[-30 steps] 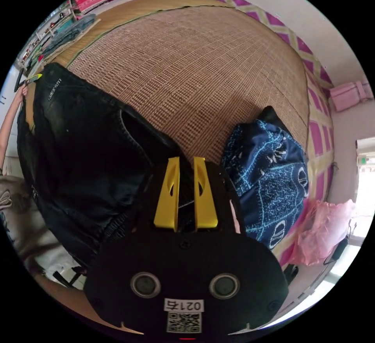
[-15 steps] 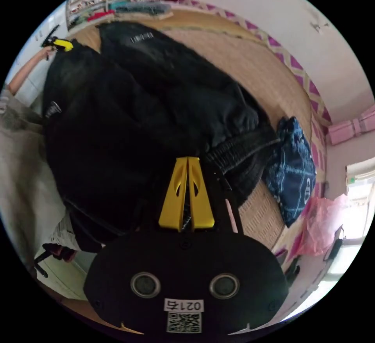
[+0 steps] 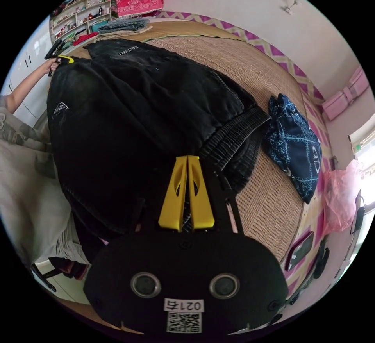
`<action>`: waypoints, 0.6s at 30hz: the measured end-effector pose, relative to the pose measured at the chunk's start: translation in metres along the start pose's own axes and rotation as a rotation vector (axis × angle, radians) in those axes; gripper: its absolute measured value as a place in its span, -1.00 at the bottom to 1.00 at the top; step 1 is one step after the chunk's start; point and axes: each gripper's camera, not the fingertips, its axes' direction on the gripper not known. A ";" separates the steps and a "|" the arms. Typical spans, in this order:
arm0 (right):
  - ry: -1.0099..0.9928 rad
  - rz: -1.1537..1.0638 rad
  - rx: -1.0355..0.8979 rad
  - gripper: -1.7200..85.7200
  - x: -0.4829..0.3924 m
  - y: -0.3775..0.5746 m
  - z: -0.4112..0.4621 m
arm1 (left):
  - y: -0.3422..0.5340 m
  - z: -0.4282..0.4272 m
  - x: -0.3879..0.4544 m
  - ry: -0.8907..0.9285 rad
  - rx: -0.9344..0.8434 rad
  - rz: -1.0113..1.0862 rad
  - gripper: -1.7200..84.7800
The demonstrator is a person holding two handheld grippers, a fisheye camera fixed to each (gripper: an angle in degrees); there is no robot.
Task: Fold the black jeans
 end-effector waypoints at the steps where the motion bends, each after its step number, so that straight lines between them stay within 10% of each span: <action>1: 0.005 -0.015 0.001 -0.98 -0.003 0.005 -0.001 | 0.014 -0.009 0.002 -0.001 0.029 0.001 -0.98; 18: 0.031 -0.071 -0.057 -0.97 -0.012 0.040 0.008 | 0.233 -0.118 0.055 0.090 0.433 -0.063 -0.98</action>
